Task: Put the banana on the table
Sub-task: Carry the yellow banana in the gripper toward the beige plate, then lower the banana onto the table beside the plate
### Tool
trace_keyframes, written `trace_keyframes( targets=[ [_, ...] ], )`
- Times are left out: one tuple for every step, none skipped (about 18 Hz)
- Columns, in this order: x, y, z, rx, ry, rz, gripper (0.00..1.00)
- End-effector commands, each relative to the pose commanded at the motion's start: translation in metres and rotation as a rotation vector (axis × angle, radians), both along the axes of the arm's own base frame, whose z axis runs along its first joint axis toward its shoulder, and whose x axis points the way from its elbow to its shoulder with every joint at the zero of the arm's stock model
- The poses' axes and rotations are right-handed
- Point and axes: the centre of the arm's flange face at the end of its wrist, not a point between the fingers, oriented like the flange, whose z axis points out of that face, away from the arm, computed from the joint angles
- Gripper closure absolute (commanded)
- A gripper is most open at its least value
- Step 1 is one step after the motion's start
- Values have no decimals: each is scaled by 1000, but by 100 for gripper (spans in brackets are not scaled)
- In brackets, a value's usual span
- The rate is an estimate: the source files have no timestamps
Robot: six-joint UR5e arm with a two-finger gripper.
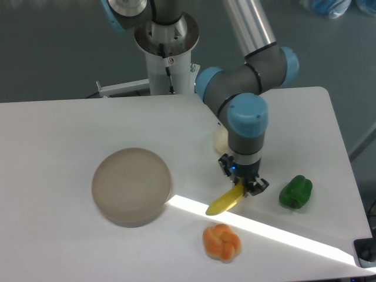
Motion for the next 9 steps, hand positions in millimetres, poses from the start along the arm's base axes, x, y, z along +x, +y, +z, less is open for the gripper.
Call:
trace_keyframes(
  targets=[
    [3,-2,-6,-6,-7,14,72],
    [5,-3,-11,-11,-13,18,72],
    [7,-3,-16,-17,-18,18,72],
    [7,-3,-21,-22,-24,30,72],
    [9,-4,-27,-28,-33,59,72],
    [10,-4,-30,-28,-39,93,72],
    [10,-3,-33,-29,-41,100,74],
    [10,-2,-39,-33,-45,108,74],
    [9,-2,-40,-30,-42,108,74]
  ],
)
